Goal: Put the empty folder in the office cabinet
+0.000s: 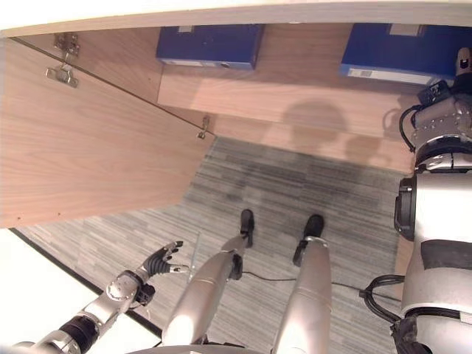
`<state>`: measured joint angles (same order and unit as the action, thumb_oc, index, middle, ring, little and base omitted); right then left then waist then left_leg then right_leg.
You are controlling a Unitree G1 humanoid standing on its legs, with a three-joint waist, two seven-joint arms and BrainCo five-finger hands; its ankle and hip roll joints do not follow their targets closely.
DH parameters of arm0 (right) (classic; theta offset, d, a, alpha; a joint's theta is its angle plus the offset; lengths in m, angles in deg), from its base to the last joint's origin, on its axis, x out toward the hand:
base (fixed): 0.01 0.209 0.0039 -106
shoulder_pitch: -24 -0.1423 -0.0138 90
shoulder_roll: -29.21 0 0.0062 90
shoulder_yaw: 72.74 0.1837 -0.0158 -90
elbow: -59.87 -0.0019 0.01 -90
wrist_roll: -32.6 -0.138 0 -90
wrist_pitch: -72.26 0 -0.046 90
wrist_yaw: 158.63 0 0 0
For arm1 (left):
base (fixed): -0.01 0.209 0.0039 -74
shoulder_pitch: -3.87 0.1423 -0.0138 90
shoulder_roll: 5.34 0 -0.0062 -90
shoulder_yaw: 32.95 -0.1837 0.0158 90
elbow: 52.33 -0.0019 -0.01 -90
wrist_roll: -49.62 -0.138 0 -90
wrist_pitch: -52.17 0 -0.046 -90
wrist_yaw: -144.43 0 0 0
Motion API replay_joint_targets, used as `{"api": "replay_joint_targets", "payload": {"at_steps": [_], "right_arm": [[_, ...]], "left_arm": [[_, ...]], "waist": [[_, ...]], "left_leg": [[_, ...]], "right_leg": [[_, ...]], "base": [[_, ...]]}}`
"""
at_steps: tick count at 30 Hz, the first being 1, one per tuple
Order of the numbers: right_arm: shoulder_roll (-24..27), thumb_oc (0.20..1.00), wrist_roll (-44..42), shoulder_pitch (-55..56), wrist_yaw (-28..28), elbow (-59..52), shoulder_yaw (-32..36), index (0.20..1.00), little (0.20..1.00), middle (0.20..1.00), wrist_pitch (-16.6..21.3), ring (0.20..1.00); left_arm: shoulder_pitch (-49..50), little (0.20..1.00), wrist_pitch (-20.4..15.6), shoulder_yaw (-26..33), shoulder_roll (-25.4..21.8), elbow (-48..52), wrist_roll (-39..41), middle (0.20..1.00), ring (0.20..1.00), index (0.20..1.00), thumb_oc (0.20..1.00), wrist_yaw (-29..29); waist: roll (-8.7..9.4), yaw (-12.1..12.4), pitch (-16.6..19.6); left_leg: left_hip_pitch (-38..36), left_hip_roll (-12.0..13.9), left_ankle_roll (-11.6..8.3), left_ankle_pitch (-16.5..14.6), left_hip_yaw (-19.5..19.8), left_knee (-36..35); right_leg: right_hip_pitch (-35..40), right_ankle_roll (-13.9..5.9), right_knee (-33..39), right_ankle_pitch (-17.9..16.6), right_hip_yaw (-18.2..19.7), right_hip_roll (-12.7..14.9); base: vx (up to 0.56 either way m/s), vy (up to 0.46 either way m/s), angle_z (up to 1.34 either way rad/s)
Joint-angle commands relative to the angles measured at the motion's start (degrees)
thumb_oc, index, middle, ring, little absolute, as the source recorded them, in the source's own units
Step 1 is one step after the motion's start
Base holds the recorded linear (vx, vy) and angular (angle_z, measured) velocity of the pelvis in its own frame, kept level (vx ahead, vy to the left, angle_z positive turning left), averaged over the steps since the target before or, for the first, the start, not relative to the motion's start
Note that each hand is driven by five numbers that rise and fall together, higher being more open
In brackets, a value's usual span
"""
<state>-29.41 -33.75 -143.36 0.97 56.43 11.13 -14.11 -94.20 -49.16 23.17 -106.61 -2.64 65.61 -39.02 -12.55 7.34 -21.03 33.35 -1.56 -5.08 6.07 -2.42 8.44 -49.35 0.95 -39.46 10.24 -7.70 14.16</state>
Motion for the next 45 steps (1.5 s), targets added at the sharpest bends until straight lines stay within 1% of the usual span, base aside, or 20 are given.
{"api": "replay_joint_targets", "payload": {"at_steps": [1,7,10,22,26,30,31,36,38,41,45], "right_arm": [[1.56,1.0,-2.3,4.19,-0.1,2.41,2.13,1.0,1.0,1.0,-0.57,1.0],[1.82,1.0,-2.34,5.6,1.13,1.79,2.82,1.0,1.0,1.0,-0.41,1.0],[2.32,1.0,-1.51,4.85,1.36,1.62,1.82,1.0,1.0,1.0,-0.43,1.0],[2.86,1.0,0.13,3.86,2.03,1.77,0.3,1.0,1.0,1.0,-0.82,1.0],[4.57,1.0,2.44,0.05,2.81,1.17,-3.36,1.0,1.0,1.0,-1.75,1.0],[6.62,1.0,8.61,-6.47,4.1,0.14,-10.62,1.0,1.0,1.0,-3.42,1.0],[7.65,1.0,11.28,-10.12,4.75,-0.32,-14.42,1.0,1.0,1.0,-3.96,1.0],[9.6,1.0,14.38,-15.28,5.22,-0.33,-19.55,1.0,1.0,1.0,-4.22,1.0],[10.29,1.0,14.73,-16.13,5.3,-0.28,-20.39,1.0,1.0,1.0,-4.27,1.0],[10.07,1.0,14.4,-15.69,5.45,-0.32,-19.95,1.0,1.0,1.0,-4.3,1.0],[8.76,1.0,12.75,-12.61,5.37,0.15,-16.94,1.0,1.0,1.0,-4.15,1.0]], "left_arm": [[0.74,1.0,-0.37,1.21,-1.92,-1.16,0.95,1.0,1.0,1.0,1.0,-0.56],[0.68,1.0,-0.5,1.46,-2.36,-1.39,1.46,1.0,1.0,1.0,1.0,-1.24],[0.75,1.0,-0.46,1.27,-2.04,-1.94,1.45,1.0,1.0,1.0,1.0,-1.22],[0.6,1.0,-0.29,1.42,-1.55,-2.66,1.94,1.0,1.0,1.0,1.0,-1.47],[0.79,1.0,-0.37,1.59,-2.15,-2.58,1.97,1.0,1.0,1.0,1.0,-1.6],[1.24,1.0,-0.41,1.93,-2.8,-2.69,2.34,1.0,1.0,1.0,1.0,-1.84],[1.47,1.0,-0.44,1.65,-3.2,-2.59,2.49,1.0,1.0,1.0,1.0,-1.91],[2.06,1.0,-0.38,0.77,-3.19,-1.85,2.75,1.0,1.0,1.0,1.0,-2.57],[2.17,1.0,-0.33,0.6,-3.32,-1.26,2.83,1.0,1.0,1.0,1.0,-2.85],[1.66,1.0,-0.2,0.42,-3.49,-0.92,3.03,1.0,1.0,1.0,1.0,-3.08],[1.01,1.0,-0.11,0.49,-3.23,-1.04,3.21,1.0,1.0,1.0,1.0,-2.81]], "waist": [[-1.38,0.69,-3.4],[-1.34,0.96,-3.04],[-1.35,1.03,-2.77],[-1.76,1.46,-2.04],[-1.89,1.75,-1.61],[-1.55,1.92,-1.41],[-1.24,2.21,-1.12],[-1.32,2.66,-0.8],[-1.5,2.82,-0.72],[-1.5,2.82,-0.74],[-1.46,2.71,-0.83]], "left_leg": [[-3.28,3.58,-2.5,-6.37,2.41,1.51],[-4.63,3.74,-2.54,-5.46,2.69,-0.47],[-5.41,3.84,-2.44,-4.75,2.66,-1.69],[-6.91,3.95,-2.25,-3.45,3.06,-4.16],[-7.27,3.96,-2.27,-3.14,3.01,-4.81],[-7.12,3.87,-2.22,-3.12,2.84,-4.59],[-7.04,3.78,-2.2,-3.11,2.85,-4.56],[-7.03,3.65,-2.13,-2.87,3.11,-4.73],[-7.17,3.62,-2.09,-2.82,3.2,-4.81],[-7.34,3.61,-2.08,-2.81,3.34,-4.79],[-7.41,3.65,-2.08,-2.74,3.48,-4.79]], "right_leg": [[6.96,-6.68,1.81,4.63,1.56,-1.22],[8.55,-7.29,4.09,3.55,0.91,-0.85],[9.53,-7.52,5.42,2.84,0.72,-0.58],[11.67,-8.01,8.03,1.83,0.16,-0.4],[11.76,-8.08,8.24,1.68,0.24,-0.26],[11.55,-8.02,8.07,1.55,0.46,-0.25],[11.58,-8.01,8.26,1.32,0.49,-0.21],[11.79,-8.05,8.64,0.98,0.33,0.03],[12.02,-8.11,8.74,1.0,0.2,0.11],[12.39,-8.11,8.94,0.97,0.1,0.03],[12.96,-8.15,9.62,0.73,0.02,-0.23]], "base": [[0.0,0.0,0.0],[0.0,0.007,0.02],[-0.01,0.044,0.04],[0.0,0.003,0.0],[0.0,0.0,0.0],[0.0,0.0,0.0],[0.0,0.0,0.0],[0.0,0.0,0.0],[0.0,0.0,0.0],[0.0,0.0,0.0],[0.0,0.0,0.0]]}}
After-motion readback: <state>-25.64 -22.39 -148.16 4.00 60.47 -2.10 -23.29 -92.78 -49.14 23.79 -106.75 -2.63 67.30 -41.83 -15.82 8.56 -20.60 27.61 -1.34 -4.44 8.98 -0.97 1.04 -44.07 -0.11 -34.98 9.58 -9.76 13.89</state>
